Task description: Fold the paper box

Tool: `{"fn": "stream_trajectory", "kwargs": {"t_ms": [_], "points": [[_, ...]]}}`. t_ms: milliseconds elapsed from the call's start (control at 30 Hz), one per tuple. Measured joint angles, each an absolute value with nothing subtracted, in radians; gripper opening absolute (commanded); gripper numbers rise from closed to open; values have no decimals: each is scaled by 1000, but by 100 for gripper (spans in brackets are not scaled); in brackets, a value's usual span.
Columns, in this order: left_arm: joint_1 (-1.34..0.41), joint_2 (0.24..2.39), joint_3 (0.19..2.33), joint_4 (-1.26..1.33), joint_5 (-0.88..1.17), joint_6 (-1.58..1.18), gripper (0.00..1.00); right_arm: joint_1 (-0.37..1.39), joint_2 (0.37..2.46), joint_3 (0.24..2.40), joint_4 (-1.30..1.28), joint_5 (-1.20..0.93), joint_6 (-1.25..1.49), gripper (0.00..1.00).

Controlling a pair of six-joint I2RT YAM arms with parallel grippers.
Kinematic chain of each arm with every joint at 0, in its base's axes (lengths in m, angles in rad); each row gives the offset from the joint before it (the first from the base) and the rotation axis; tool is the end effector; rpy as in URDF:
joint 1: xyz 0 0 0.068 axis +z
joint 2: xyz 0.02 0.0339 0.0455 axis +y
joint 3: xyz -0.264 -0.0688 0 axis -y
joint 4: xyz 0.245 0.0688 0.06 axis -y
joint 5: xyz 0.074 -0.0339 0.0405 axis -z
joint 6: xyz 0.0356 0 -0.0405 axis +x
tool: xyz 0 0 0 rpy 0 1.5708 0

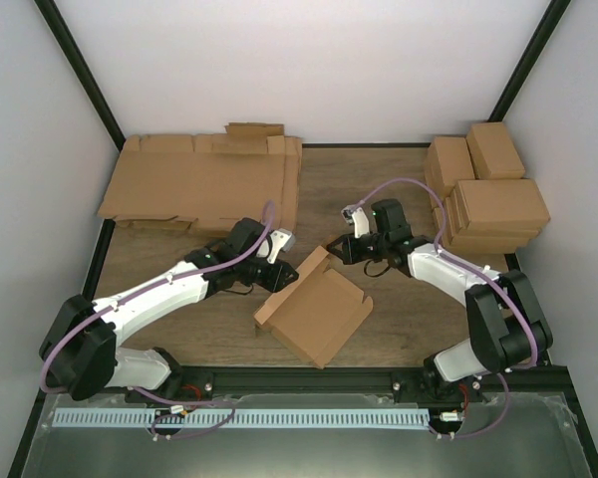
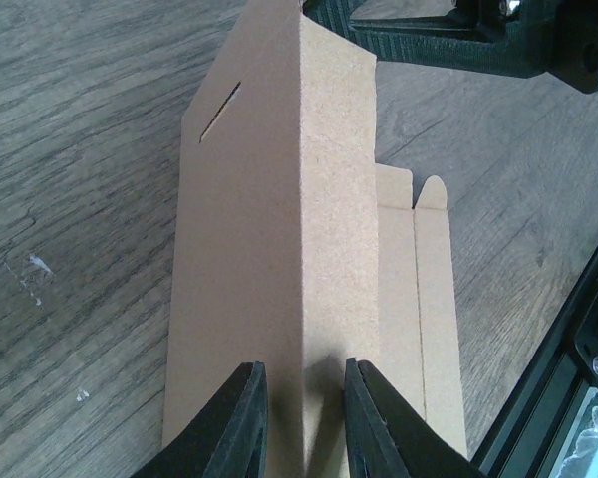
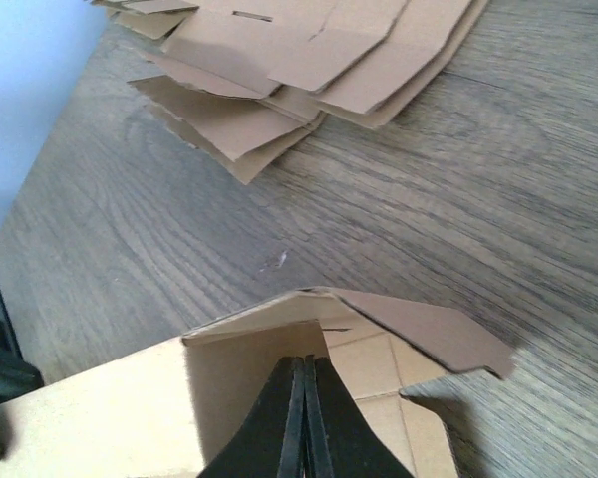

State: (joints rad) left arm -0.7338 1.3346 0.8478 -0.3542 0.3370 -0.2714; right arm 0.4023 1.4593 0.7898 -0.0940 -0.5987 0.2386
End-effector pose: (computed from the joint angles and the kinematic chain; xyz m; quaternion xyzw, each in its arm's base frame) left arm 0.1960 -0.1926 0.2284 0.2693 0.8827 -0.3068 0.2328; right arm 0.2633 0.1338 0.1994 -0.1873 0.8663 0.3756 0.2708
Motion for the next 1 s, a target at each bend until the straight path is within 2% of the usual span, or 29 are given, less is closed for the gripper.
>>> {"fn": "stream_trajectory", "kwargs": {"t_ms": [533,1000], "points": [[-734,1341,849,-354,345,-259,24,401,1481,784,-67,-697,201,1],[-734,1341,849,-353,344,-258,24,407,1481,708,-30,-573,278,6]]}}
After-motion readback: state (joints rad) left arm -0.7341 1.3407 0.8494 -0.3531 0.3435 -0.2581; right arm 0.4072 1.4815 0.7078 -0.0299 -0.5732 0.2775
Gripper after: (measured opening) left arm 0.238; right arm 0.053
